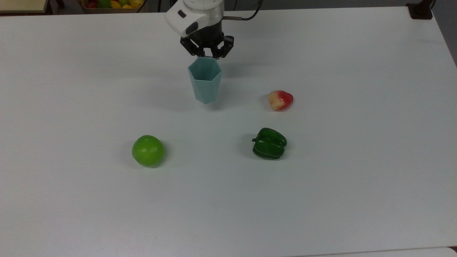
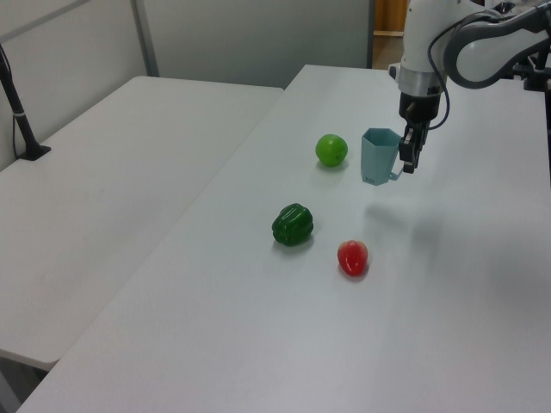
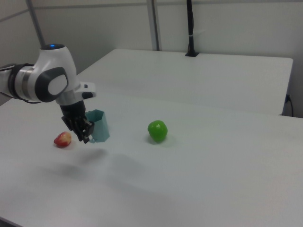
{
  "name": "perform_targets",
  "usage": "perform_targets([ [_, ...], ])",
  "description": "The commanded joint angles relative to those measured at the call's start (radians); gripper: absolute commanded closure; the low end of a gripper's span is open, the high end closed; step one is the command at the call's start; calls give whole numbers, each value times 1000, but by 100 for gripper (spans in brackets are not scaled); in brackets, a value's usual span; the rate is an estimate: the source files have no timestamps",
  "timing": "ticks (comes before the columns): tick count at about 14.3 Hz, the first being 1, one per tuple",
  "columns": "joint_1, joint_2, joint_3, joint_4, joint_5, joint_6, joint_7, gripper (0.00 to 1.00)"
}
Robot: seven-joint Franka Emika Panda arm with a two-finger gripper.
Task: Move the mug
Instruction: 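Slide the held mug across the table toward the red apple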
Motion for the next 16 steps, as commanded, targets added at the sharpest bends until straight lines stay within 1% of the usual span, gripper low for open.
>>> perform_targets([
  [1, 78, -62, 1, -19, -12, -61, 7, 83],
  [5, 161, -91, 1, -22, -6, -135, 18, 84],
  [7, 201, -91, 1, -27, -5, -155, 57, 84],
  [10, 273, -69, 1, -27, -3, -139, 119, 84],
  [11, 285, -56, 1, -27, -3, -138, 124, 83],
  [12, 297, -42, 1, -27, -3, -123, 125, 83],
  [13, 317, -10, 1, -27, -3, -72, 142, 83],
  [14, 323, 13, 1, -27, -9, -45, 162, 83],
  [16, 325, 26, 1, -27, -12, -41, 162, 83],
])
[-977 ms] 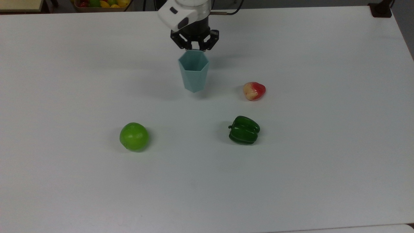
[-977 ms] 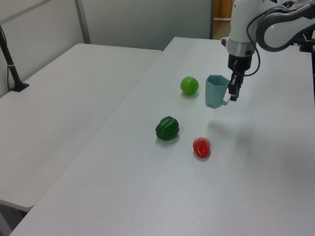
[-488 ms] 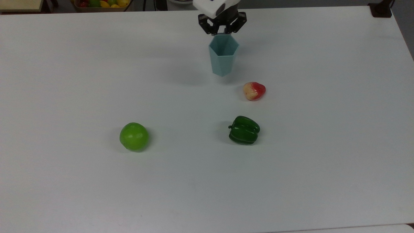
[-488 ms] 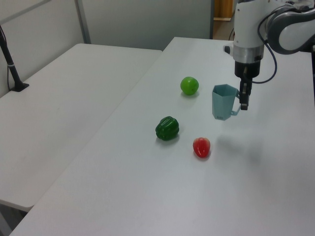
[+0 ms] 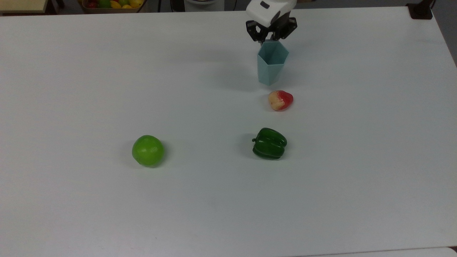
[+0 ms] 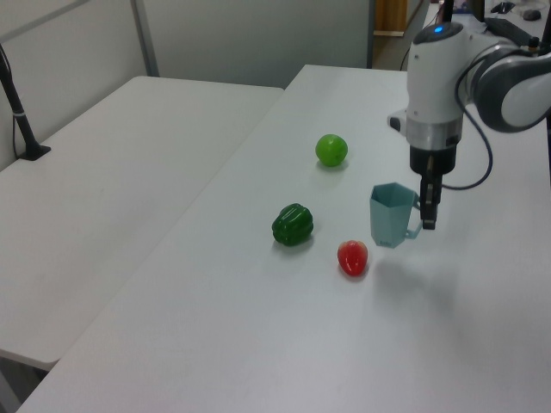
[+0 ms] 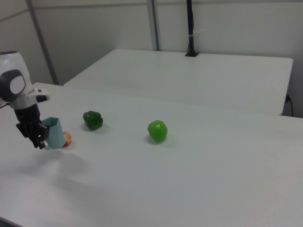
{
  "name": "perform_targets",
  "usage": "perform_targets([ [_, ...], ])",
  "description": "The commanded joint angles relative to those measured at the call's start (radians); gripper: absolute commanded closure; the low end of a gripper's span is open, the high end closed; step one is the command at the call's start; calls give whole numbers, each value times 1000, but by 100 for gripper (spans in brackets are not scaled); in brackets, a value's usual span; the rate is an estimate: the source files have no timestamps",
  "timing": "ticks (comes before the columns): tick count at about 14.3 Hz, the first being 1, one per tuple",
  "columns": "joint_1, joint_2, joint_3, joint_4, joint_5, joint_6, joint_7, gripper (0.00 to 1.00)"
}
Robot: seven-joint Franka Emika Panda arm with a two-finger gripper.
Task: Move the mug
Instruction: 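Slide the held mug across the table toward the red apple, then set the mug down beside the red apple and open the gripper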
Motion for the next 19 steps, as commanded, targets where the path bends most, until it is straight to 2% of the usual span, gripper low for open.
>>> perform_targets([
  [1, 19, 21, -9, -13, -13, 34, 26, 83],
  [7, 20, 53, -5, -13, -14, 40, 23, 83],
  [11, 22, 74, -4, -13, -26, 42, 17, 79],
  [14, 20, 79, -4, -13, -32, 42, 15, 66],
  [19, 19, 61, -5, -11, -42, 23, 18, 30],
])
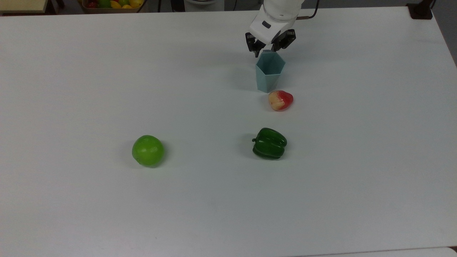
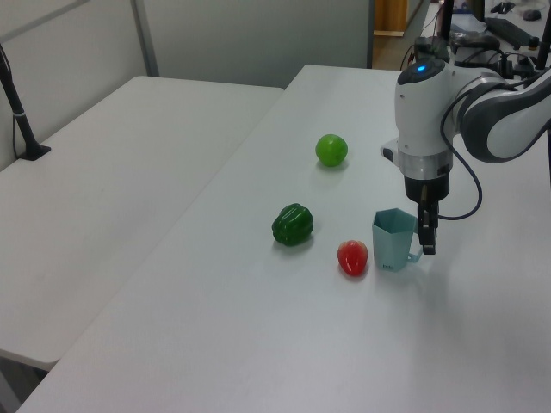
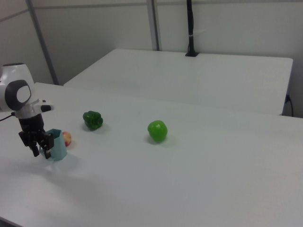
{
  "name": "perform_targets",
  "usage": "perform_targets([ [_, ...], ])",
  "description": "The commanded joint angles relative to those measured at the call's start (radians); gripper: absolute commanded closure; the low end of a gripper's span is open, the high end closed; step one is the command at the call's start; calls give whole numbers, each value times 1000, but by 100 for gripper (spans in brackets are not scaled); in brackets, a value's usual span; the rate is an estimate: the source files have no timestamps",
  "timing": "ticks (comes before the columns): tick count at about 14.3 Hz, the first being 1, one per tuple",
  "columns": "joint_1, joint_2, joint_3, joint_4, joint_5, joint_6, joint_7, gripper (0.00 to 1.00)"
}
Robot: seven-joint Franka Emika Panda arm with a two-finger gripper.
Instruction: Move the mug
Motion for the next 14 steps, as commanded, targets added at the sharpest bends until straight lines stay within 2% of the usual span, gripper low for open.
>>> perform_targets([
  [1, 7, -41, -5, -10, -18, -8, 17, 20],
  [2, 4, -65, -5, -6, -30, -66, 16, 5],
  [3, 0, -97, -5, -3, -36, -118, 6, 0],
  [5, -22, -145, -10, 8, -35, -167, -38, 0],
  [7, -75, -157, -22, 78, -35, -232, -47, 0],
  [10, -228, -183, -60, 196, -33, -260, -105, 0],
  [14, -385, -179, -62, 290, -21, -290, -191, 0],
])
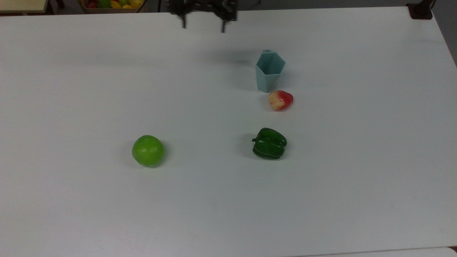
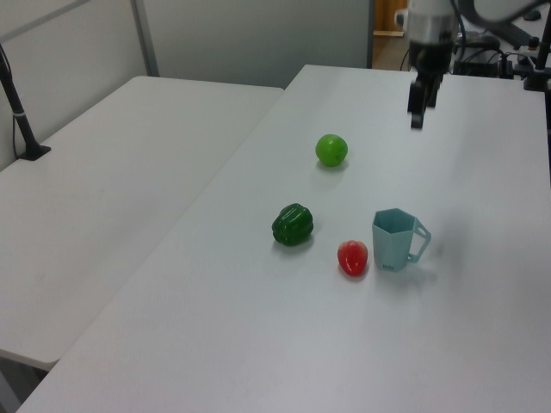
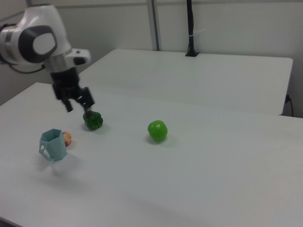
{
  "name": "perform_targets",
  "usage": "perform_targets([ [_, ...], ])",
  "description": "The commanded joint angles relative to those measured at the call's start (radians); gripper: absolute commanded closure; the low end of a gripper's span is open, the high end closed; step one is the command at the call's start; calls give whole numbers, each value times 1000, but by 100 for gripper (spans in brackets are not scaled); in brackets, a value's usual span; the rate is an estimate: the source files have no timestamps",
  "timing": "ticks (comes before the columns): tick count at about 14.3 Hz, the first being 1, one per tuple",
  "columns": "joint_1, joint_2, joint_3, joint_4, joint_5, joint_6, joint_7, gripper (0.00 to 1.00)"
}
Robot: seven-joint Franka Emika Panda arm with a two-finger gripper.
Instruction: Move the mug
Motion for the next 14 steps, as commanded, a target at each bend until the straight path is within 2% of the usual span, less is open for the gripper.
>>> perform_targets([
  [1, -120, 0, 2, 79, 12, -41, -78, 0],
  [4, -203, -8, 0, 92, 12, -41, -81, 0],
  [5, -211, -5, 0, 92, 12, -39, -84, 0],
  [9, -206, -2, -23, 92, 9, -28, -84, 0],
  [14, -153, -6, -60, 92, 11, -33, -72, 0],
])
